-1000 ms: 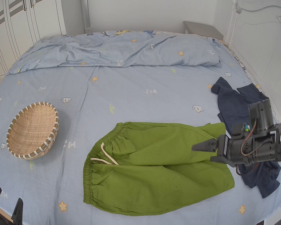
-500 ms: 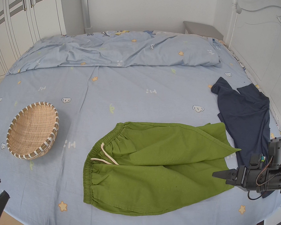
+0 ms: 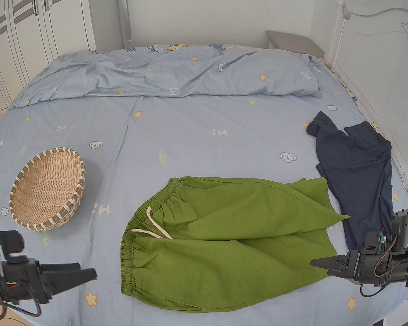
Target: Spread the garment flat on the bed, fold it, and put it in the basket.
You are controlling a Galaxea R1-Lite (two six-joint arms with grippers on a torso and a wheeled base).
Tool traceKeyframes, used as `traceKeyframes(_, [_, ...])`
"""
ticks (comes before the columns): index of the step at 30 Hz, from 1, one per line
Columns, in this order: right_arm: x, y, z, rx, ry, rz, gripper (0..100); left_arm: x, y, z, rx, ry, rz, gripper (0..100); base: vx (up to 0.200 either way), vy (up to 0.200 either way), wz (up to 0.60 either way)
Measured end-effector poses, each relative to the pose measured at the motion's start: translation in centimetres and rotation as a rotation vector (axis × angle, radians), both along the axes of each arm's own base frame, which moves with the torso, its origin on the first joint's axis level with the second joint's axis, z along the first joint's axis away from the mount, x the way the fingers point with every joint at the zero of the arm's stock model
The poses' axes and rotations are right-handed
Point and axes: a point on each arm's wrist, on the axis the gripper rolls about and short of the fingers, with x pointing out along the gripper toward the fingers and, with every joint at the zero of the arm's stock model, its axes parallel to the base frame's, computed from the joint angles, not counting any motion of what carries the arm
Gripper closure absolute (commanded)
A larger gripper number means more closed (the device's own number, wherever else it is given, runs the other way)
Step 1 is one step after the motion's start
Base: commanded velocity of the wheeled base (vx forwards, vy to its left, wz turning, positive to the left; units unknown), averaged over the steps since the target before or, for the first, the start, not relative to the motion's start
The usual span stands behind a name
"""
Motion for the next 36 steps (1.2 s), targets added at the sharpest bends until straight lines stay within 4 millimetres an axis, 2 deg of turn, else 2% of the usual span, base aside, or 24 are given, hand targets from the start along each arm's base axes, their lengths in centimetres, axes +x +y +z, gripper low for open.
traceKeyframes(9, [1.2, 0.2, -0.5, 0.003, -0.035, 0.037, 0, 5.3, -1.3, -5.7, 0.090, 0.207, -0.134, 0, 0.000, 0.000, 0.00])
traceKeyframes(14, [2.2, 0.7, -0.5, 0.007, -0.068, 0.066, 0, 7.6, -1.1, -9.0, 0.083, 0.286, -0.202, 0, 0.000, 0.000, 0.00])
traceKeyframes(19, [3.0, 1.6, -0.6, 0.009, -0.085, 0.110, 0, 9.1, -0.5, -11.6, 0.067, 0.356, -0.219, 0, 0.000, 0.000, 0.00])
traceKeyframes(25, [3.4, 2.1, -1.0, 0.006, -0.075, 0.134, 0, 10.3, -0.3, -13.0, 0.056, 0.391, -0.216, 0, 0.000, 0.000, 0.00])
traceKeyframes(35, [3.5, 2.0, -1.3, 0.003, -0.062, 0.128, 0, 11.6, -0.6, -13.5, 0.032, 0.392, -0.210, 0, 0.000, 0.000, 0.00])
traceKeyframes(36, [3.5, 2.0, -1.3, 0.003, -0.061, 0.127, 0, 11.7, -0.6, -13.5, 0.028, 0.386, -0.208, 100, 0.000, 0.000, 0.00])
